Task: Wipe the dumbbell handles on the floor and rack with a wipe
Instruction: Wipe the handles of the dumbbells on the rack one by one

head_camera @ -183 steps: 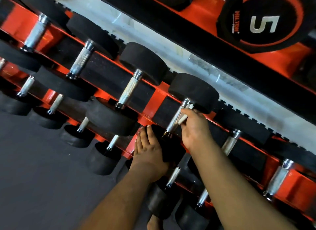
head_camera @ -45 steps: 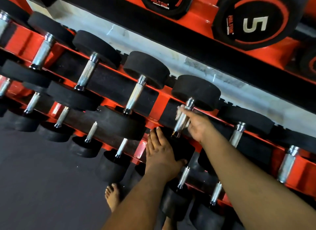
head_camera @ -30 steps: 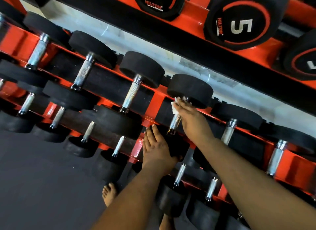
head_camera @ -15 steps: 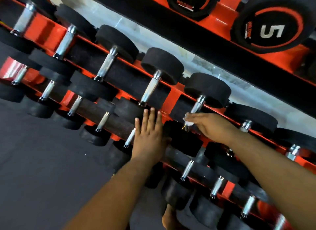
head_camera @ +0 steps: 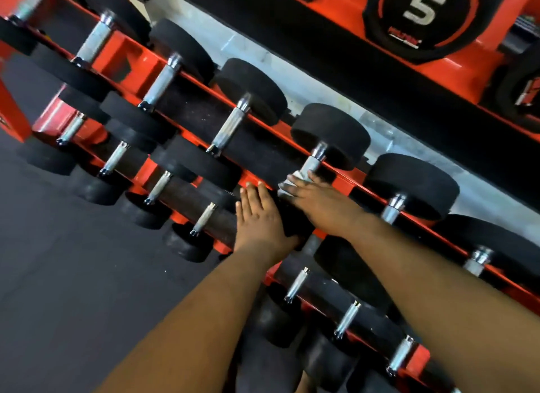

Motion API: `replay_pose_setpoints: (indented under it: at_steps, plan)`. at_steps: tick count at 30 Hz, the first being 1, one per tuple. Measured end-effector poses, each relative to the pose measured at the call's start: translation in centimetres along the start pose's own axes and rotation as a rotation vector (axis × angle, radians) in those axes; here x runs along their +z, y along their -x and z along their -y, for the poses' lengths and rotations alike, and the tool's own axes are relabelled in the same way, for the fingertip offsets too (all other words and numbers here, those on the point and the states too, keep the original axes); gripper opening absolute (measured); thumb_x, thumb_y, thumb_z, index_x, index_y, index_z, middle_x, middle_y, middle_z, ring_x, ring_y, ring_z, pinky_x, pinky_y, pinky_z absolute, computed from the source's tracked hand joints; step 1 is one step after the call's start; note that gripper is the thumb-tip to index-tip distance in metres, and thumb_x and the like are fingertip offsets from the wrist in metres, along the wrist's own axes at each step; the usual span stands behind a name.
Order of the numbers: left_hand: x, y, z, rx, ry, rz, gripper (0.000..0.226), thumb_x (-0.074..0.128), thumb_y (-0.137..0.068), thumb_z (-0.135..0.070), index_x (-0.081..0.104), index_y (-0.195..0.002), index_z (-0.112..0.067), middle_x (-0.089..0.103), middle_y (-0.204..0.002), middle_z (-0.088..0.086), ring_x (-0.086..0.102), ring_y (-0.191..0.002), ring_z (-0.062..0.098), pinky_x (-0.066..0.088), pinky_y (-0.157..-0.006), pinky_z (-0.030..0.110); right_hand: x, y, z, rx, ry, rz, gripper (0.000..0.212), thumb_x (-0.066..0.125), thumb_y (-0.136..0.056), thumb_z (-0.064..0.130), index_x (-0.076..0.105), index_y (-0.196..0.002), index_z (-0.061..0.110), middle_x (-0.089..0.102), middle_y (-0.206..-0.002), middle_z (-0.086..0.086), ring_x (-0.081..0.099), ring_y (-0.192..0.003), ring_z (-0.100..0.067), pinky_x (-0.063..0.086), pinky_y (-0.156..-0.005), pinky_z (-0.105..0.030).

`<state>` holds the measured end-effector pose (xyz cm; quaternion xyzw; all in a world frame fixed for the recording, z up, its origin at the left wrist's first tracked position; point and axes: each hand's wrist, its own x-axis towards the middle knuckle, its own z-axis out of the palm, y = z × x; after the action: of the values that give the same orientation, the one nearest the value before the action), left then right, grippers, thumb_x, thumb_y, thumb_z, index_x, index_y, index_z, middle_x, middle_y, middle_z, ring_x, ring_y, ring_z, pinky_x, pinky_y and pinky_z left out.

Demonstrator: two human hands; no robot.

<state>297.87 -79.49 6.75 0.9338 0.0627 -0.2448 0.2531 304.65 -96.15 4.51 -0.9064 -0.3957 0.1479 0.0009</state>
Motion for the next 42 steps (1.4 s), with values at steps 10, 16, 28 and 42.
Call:
replay_pose_setpoints:
  at_steps: [10, 16, 28, 42]
  plan:
    - [-1.0, -0.2, -0.2, -0.005, 0.005, 0.138, 0.136, 0.078, -0.078, -0.056, -0.022, -0.156, -0.005, -0.027, -0.163, 0.023, -0.024, -0.152, 0.036, -0.011, -0.125, 0.047, 1.1, 1.4, -0.4, -0.054, 0.225, 0.053, 0.072, 0.02, -0.087, 0.008, 0.028, -0.159, 0.014, 0.024, -0.166, -0.003, 0.019, -0.154, -0.023, 0.021, -0.124, -0.048]
    - [-1.3, -0.4, 0.0, 0.009, 0.008, 0.205, 0.137, 0.079, -0.079, -0.051, -0.026, -0.154, -0.006, -0.034, -0.16, 0.022, -0.03, -0.15, 0.035, -0.015, -0.123, 0.047, 2.0, 0.5, -0.3, 0.243, 0.141, -0.049, 0.067, 0.036, -0.094, 0.009, 0.024, -0.16, 0.018, 0.017, -0.168, -0.001, 0.009, -0.155, -0.021, 0.015, -0.126, -0.044]
    - [-1.4, -0.4, 0.0, 0.018, -0.006, 0.2, 0.137, 0.077, -0.08, -0.053, -0.033, -0.153, -0.013, -0.036, -0.159, 0.021, -0.032, -0.149, 0.033, -0.011, -0.125, 0.048, 2.1, 0.7, 0.3, 0.231, -0.006, -0.133, 0.065, 0.038, -0.087, 0.0, 0.047, -0.15, 0.014, 0.034, -0.162, -0.005, 0.03, -0.15, -0.027, 0.043, -0.112, -0.046]
    - [-0.7, -0.4, 0.3, 0.022, 0.033, 0.13, 0.139, 0.08, -0.075, -0.055, -0.028, -0.155, -0.021, -0.033, -0.162, 0.013, -0.027, -0.152, 0.029, -0.01, -0.126, 0.044, 1.0, 0.5, 0.4, -0.028, -0.011, -0.11, 0.057, 0.036, -0.084, 0.011, 0.066, -0.132, 0.013, 0.065, -0.135, -0.002, 0.058, -0.129, -0.026, 0.045, -0.109, -0.046]
